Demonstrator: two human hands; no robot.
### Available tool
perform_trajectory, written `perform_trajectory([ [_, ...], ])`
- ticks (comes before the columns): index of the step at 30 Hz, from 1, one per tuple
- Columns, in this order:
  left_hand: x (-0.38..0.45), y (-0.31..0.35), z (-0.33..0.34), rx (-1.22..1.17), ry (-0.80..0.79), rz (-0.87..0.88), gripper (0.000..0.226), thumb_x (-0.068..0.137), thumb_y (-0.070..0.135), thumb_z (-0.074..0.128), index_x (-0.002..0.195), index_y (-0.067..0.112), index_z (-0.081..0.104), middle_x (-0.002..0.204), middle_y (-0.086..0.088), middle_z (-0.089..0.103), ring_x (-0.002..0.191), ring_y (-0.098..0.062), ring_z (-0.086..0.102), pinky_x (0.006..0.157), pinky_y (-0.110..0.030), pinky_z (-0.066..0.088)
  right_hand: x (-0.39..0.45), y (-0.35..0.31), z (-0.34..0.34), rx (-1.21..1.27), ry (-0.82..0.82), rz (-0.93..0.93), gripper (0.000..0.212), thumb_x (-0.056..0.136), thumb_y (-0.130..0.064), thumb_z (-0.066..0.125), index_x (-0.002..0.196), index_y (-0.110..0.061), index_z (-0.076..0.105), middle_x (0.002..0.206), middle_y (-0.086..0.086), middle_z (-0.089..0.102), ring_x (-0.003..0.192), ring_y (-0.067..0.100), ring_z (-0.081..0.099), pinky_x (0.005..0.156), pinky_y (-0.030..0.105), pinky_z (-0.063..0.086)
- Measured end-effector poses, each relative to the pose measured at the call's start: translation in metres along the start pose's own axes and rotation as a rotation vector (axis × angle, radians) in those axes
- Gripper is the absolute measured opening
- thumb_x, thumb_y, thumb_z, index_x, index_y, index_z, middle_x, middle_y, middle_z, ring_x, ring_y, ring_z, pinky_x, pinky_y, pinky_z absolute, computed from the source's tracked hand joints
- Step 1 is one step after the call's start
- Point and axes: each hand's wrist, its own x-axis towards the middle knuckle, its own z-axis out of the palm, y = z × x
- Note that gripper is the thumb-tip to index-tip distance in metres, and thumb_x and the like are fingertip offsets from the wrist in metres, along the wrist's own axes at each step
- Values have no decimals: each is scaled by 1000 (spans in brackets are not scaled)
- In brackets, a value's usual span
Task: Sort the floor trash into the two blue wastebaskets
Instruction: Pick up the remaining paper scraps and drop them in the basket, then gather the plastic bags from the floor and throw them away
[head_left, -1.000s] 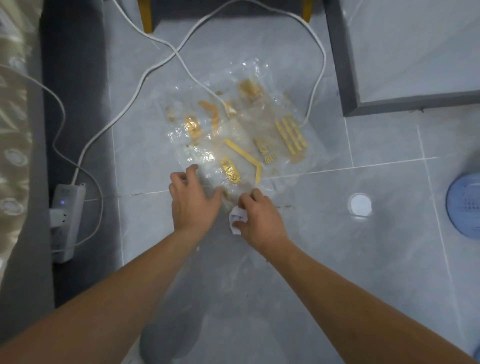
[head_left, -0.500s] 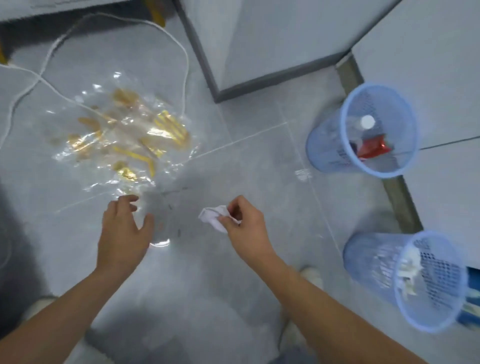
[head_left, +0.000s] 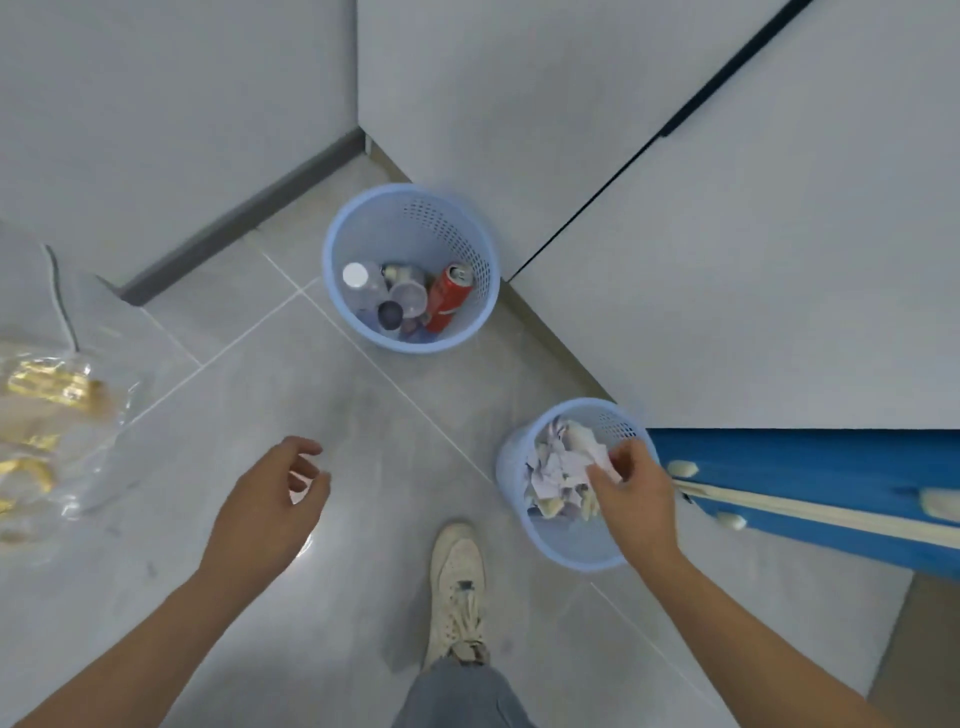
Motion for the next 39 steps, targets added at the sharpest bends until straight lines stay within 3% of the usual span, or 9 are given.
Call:
perform_trajectory([
  [4, 10, 7, 8, -39, -88, 50, 23, 93, 25, 67, 112, 38, 61, 95, 14, 68, 90, -7, 65, 75, -36, 54, 13, 9, -5, -217, -71, -70, 38, 79, -17, 81, 112, -17, 61, 112, -2, 50, 100, 20, 50, 80, 26, 34],
  [9, 9, -19, -38, -66, -106, 97, 24, 93, 30, 65, 115, 40, 60, 98, 14, 67, 95, -6, 64, 80, -32, 53, -22, -71, 54, -126, -141, -257, 24, 86, -15, 73, 107, -19, 63, 103, -2, 65, 99, 17, 59, 87, 32, 45],
  [16, -14, -124, -192, -132, 79, -7, 22, 95, 27, 62, 115, 36, 61, 95, 13, 67, 93, -6, 63, 75, -28, 50, -117, -251, 218, -3, -355, -487, 16, 84, -16, 74, 94, -24, 63, 88, -9, 68, 84, 5, 64, 75, 21, 48],
  [21, -28, -227, -277, -132, 219, -104, 22, 95, 28, 63, 115, 37, 60, 94, 13, 66, 89, -8, 64, 73, -31, 51, -187, -345, 351, -9, -536, -579, 13, 84, -21, 71, 94, -22, 63, 86, -5, 68, 81, 13, 66, 78, 32, 54],
  [25, -11, -302, -295, -124, 316, -206, 25, 94, 33, 63, 119, 34, 59, 97, 10, 67, 90, -12, 65, 78, -37, 55, -203, -374, 453, -100, -658, -572, 19, 84, -26, 72, 101, -22, 65, 98, -1, 67, 88, 18, 64, 84, 38, 55],
  [29, 27, -372, -284, -120, 379, -360, 38, 93, 39, 62, 129, 28, 56, 114, 1, 64, 105, -23, 63, 87, -42, 54, -171, -388, 532, -272, -623, -671, 29, 84, -26, 71, 112, -21, 65, 120, 5, 62, 112, 27, 58, 92, 33, 48],
  [34, 86, -431, -284, 69, 406, -333, 60, 92, 39, 68, 145, 21, 47, 138, -11, 48, 133, -32, 41, 101, -45, 44, -109, -410, 597, -508, -469, -697, 55, 80, -32, 71, 132, -25, 53, 128, 14, 52, 122, 39, 48, 96, 39, 42],
  [37, 135, -449, -309, 118, 399, -296, 69, 88, 44, 73, 146, 21, 46, 142, -10, 48, 136, -33, 41, 107, -47, 44, -87, -414, 615, -611, -382, -741, 72, 76, -39, 74, 140, -28, 42, 135, 13, 48, 127, 39, 42, 97, 44, 42],
  [39, 162, -455, -320, 46, 337, -274, 69, 82, 50, 78, 139, 20, 52, 131, -7, 60, 125, -29, 55, 104, -43, 47, -76, -412, 621, -636, -331, -722, 68, 83, -46, 67, 142, -30, 38, 136, 11, 47, 128, 38, 41, 99, 47, 42],
])
